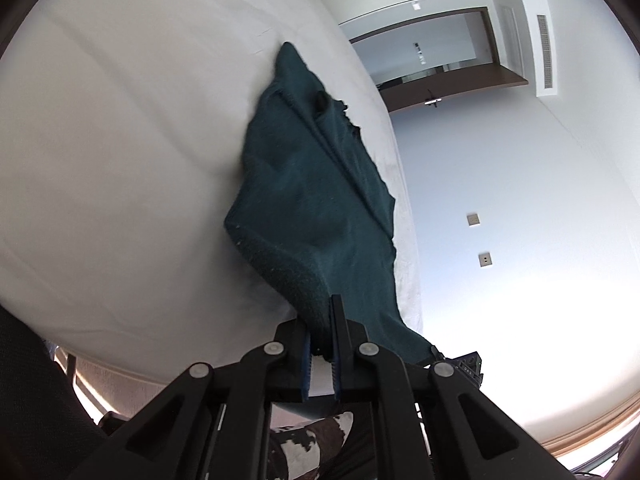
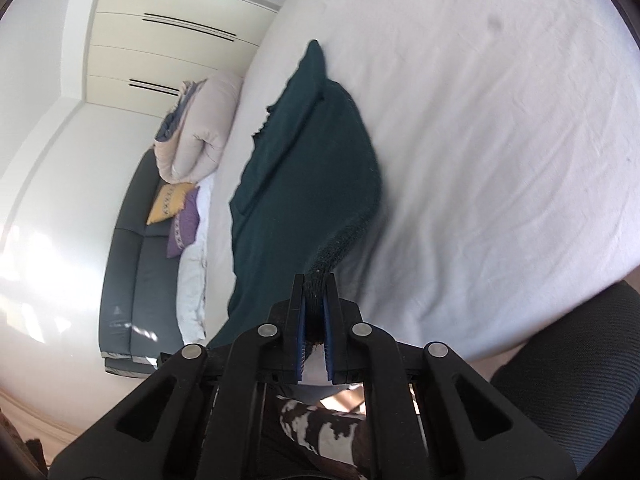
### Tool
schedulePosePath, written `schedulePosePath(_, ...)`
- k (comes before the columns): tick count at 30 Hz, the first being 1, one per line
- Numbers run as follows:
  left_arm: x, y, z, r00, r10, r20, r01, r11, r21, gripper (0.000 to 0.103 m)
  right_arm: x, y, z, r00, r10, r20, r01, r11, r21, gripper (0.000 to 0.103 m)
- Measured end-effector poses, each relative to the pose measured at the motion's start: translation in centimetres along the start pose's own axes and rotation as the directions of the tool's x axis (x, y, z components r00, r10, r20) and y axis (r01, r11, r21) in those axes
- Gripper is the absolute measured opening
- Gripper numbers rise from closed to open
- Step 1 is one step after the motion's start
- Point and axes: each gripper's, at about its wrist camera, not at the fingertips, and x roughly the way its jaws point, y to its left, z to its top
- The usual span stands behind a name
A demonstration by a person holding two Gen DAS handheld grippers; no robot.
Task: Fold small clothes
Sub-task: 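Carry the held hem over the sweater toward the collar with both grippers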
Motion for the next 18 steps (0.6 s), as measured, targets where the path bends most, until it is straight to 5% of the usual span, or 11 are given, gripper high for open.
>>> schedulePosePath(9,1.1,-3.4,5.1,0.998,-0.024,0.051,0.022,0.999,0.040,0.007,1.3,2.5,3.8,0.998,0.047,0.051,-0.047,0.999,0.007,0.006)
schedulePosePath(18,5.6,-6.3,13.4,0.995,-0.015,0.096,0.009,0.998,0.066,0.007,6.2,6.1,12.7,0.994,0.040,0.103,-0.039,0.999,-0.004,0.006)
